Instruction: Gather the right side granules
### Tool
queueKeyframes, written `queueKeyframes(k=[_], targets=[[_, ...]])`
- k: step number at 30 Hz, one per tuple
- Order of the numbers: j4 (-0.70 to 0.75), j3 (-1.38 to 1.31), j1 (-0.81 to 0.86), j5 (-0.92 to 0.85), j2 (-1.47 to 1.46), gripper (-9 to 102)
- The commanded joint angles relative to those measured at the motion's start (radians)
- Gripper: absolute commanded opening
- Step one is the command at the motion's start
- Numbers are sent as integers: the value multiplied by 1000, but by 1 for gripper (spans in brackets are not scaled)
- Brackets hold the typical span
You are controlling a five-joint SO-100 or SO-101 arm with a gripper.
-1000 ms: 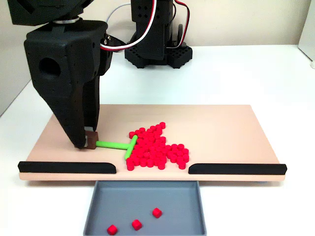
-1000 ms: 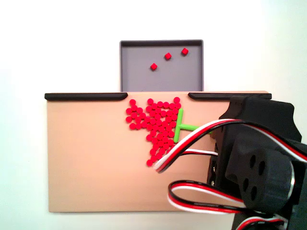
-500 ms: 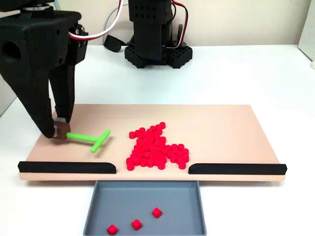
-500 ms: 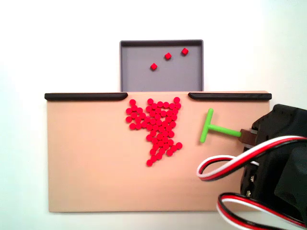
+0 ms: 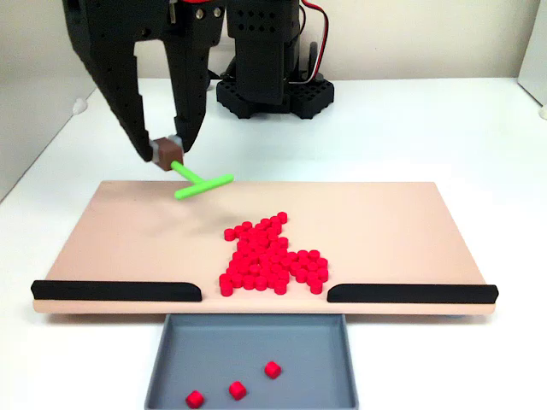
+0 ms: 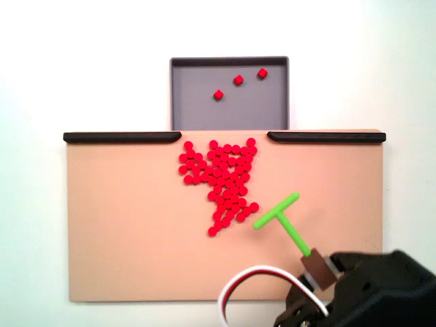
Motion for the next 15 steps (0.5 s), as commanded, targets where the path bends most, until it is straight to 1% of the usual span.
queueKeyframes(k=[1, 6, 10, 15], targets=[[75, 5, -20, 152, 95, 0], [158, 17, -78, 382, 140, 0], [158, 155, -155, 494, 242, 0], [158, 175, -213, 620, 285, 0]])
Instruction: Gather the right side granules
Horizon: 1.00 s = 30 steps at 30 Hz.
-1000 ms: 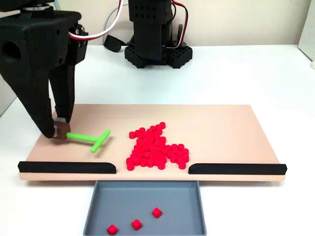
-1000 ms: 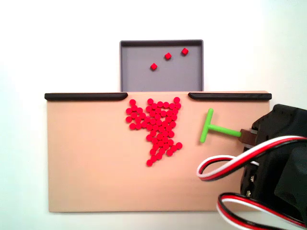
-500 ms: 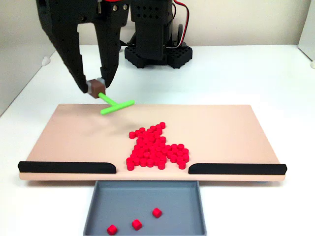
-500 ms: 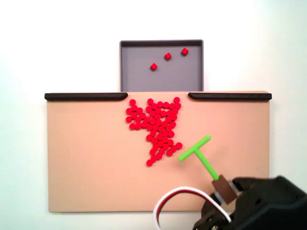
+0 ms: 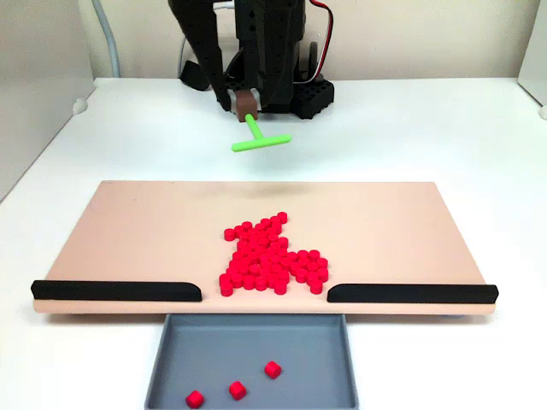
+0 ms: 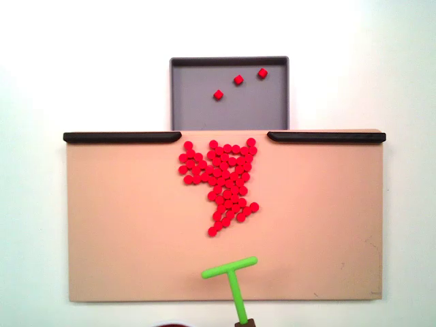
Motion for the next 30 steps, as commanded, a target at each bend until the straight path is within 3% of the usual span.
queueKeyframes(k=[1, 16, 30], targets=[[8, -3, -34, 80, 41, 0], [12, -12, -189, 410, 0, 0], [2, -20, -149, 364, 37, 0]])
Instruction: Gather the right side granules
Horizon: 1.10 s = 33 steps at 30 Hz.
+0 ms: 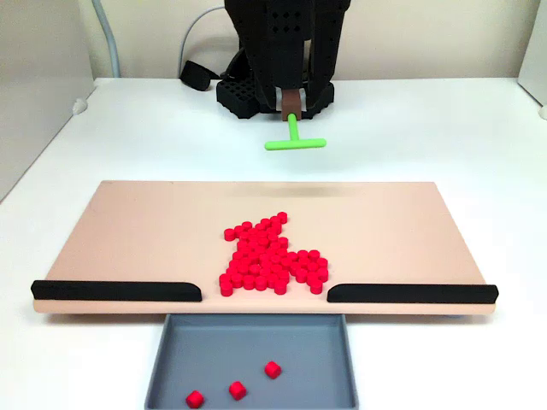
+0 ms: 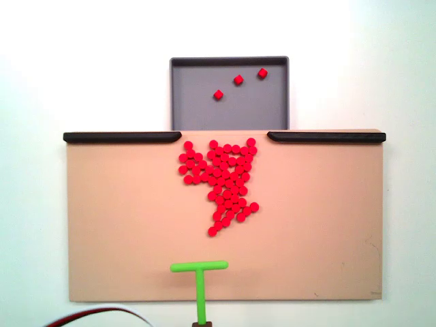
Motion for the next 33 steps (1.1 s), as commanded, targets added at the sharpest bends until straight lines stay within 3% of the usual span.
queueKeyframes(k=[1, 33], targets=[[-9, -20, 14, -18, 41, 0], [-11, -23, -8, 23, 35, 0]])
